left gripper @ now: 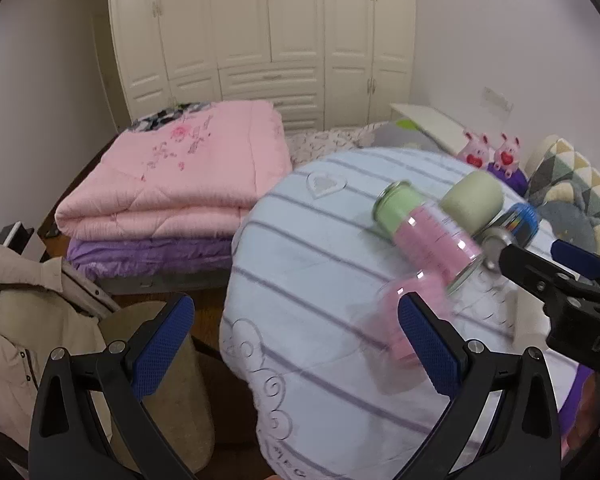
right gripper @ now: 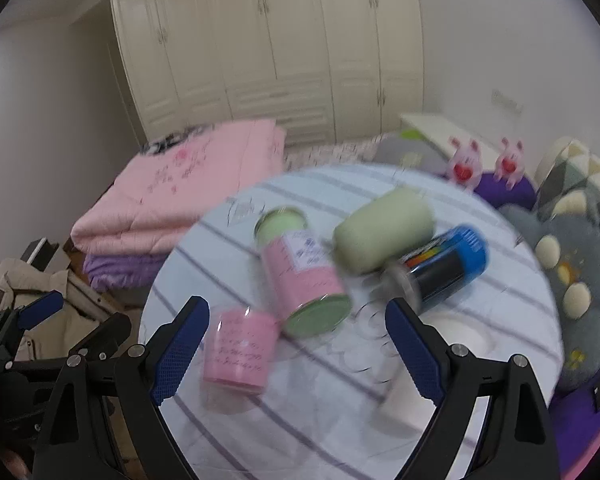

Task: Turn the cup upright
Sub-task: 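Move the right gripper down and close it on the pink translucent cup, then lift the pink cup with the right gripper toward the left gripper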

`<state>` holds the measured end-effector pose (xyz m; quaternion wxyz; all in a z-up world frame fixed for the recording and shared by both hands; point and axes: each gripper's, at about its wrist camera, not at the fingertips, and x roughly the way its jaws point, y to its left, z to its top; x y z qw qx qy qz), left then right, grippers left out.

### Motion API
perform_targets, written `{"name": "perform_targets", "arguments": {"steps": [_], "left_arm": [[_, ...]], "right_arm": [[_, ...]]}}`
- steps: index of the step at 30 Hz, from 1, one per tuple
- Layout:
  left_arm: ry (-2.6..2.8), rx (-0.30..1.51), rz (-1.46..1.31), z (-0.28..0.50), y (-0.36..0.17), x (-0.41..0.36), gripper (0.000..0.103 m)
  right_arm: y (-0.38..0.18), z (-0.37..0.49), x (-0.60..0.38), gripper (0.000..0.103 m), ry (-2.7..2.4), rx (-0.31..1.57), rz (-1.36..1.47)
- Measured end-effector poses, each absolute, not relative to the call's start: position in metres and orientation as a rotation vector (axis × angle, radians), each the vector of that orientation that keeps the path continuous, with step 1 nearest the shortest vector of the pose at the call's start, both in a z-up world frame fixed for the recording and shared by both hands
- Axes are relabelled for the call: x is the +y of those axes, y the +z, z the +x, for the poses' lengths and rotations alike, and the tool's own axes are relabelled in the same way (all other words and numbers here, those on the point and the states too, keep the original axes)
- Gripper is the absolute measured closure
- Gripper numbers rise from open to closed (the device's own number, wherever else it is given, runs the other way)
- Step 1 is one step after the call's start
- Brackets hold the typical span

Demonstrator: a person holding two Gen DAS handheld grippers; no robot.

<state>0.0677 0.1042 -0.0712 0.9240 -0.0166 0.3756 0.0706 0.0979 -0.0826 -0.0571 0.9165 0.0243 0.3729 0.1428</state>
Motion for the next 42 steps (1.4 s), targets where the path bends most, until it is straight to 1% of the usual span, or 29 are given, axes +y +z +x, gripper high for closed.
{"name": "perform_targets", "arguments": {"steps": [8,16,19,22,24,26,37,42], "left_arm": [[0.111,0.849,-0.013,0.074,-0.097,0.116,0.0],[0.055,0.883,-0.01,0.08,-0.104,0.116,0.0],[0.028,0.891,-0.014,0.081,-0.106,0.112,0.0],[0.01,0.896,0.0,0.083,-0.107,0.106,0.0],[-0.004,0.9,-0.004,0.084,-0.108,0.104,0.0],[-0.011,0.902,-0.009,0.084,-0.109,0.102,0.0],[-0.038,0.916,-0.003,0.081,-0.108,0.095,0.0],[-0.056,0.908,0.013,0.076,-0.105,0.087,0.0]], "right_arm": [[-0.091,0.127,-0.053,0.012,0.341,0.961,0.083],[-0.119,0.151,-0.042,0.012,0.363,1.125,0.135],[-0.123,0.154,-0.041,0.014,0.377,1.147,0.136],[-0.127,0.157,-0.043,0.018,0.385,1.176,0.156],[-0.128,0.157,-0.045,0.027,0.407,1.183,0.176],[-0.13,0.157,-0.047,0.032,0.423,1.203,0.187],[-0.122,0.147,-0.057,0.034,0.413,1.175,0.186],[-0.123,0.139,-0.074,0.035,0.369,1.171,0.265]]}}
